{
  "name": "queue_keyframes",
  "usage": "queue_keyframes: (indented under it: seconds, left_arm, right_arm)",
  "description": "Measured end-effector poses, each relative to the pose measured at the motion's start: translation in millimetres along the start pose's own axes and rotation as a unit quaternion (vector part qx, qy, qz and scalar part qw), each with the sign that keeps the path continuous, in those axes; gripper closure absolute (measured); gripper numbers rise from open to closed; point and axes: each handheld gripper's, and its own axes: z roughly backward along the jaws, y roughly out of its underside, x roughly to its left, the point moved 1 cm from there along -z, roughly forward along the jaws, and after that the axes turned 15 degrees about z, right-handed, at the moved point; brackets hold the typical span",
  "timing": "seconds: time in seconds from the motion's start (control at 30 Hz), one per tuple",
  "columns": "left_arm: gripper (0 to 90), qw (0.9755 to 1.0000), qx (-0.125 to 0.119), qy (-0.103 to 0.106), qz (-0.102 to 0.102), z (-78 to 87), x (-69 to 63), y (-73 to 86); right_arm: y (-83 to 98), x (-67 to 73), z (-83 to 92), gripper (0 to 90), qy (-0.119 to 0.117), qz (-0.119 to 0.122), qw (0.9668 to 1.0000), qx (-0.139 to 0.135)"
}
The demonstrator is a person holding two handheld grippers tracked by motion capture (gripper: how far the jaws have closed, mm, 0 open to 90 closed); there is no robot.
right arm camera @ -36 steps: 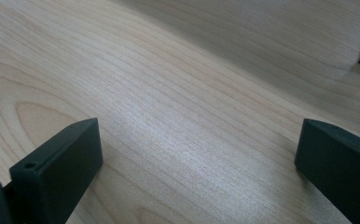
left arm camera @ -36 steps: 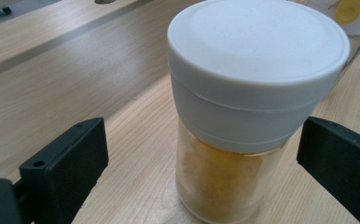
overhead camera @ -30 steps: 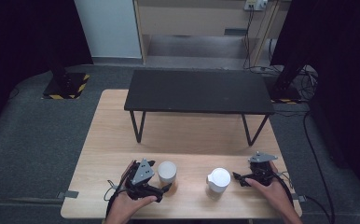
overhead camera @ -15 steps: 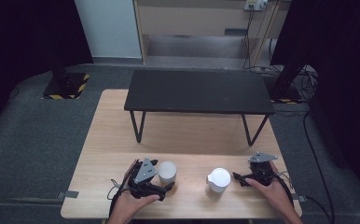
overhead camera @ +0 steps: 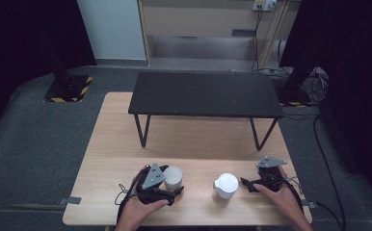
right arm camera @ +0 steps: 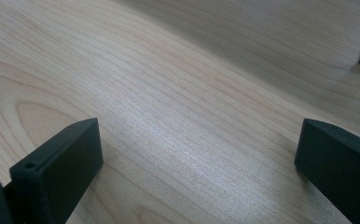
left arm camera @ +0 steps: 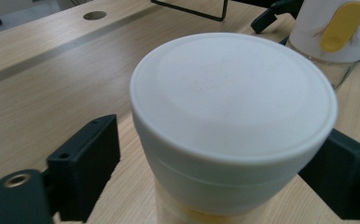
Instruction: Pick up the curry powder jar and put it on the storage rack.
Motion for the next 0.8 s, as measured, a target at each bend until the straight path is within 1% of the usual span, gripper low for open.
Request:
queue_keyframes:
  seconds: [0.07, 0.1, 0.13, 0.17, 0.23, 0.3, 0.33, 0.37, 0.47, 0.73, 0.8]
  left_arm:
    - [20.6, 1.0, -0.002, 0.001, -0.003, 0.1, -0.2, 0.3]
    - [20.6, 1.0, -0.004, 0.003, -0.003, 0.5, 0.1, 0.7]
    - [25.4, 1.0, -0.007, 0.003, -0.001, 0.7, 0.1, 1.1]
    - [25.4, 1.0, -0.008, 0.005, -0.002, 1.3, 0.6, 1.0]
    - [32.2, 0.9999, -0.008, 0.005, -0.009, 1.5, -0.9, 0.7]
    - [32.7, 0.9999, -0.005, 0.005, -0.015, 1.4, -2.1, -0.3]
    - [32.8, 0.9999, -0.005, 0.005, -0.015, 1.4, -2.1, -0.3]
    - [32.9, 0.9999, -0.005, 0.008, -0.01, 2.0, -0.3, -0.5]
    - [32.9, 0.9999, -0.004, 0.01, -0.01, 2.5, 0.6, -0.8]
    - [33.1, 0.9997, 0.0, 0.01, -0.024, 3.3, -2.5, -2.5]
    - [33.1, 0.9996, -0.001, 0.015, -0.025, 4.2, -1.6, -3.4]
  right_arm:
    - [0.0, 0.0, 0.0, 1.6, 0.0, 0.0, 1.0, 0.0]
    - [0.0, 0.0, 0.0, 1.5, 0.0, 0.0, 1.0, 0.0]
    - [0.0, 0.0, 0.0, 1.5, 0.0, 0.0, 1.0, 0.0]
    - [0.0, 0.0, 0.0, 1.5, 0.0, 0.0, 1.0, 0.0]
    - [0.0, 0.0, 0.0, 1.6, 0.0, 0.0, 1.0, 0.0]
    - [0.0, 0.0, 0.0, 1.5, 0.0, 0.0, 1.0, 0.0]
    - [0.0, 0.0, 0.0, 1.5, 0.0, 0.0, 1.0, 0.0]
    - [0.0, 0.0, 0.0, 1.5, 0.0, 0.0, 1.0, 0.0]
    - [0.0, 0.0, 0.0, 1.6, 0.0, 0.0, 1.0, 0.0]
    - [-0.1, 0.0, 0.0, 1.5, 0.0, 0.0, 1.0, 0.0]
    - [-0.1, 0.0, 0.0, 1.5, 0.0, 0.0, 1.0, 0.0]
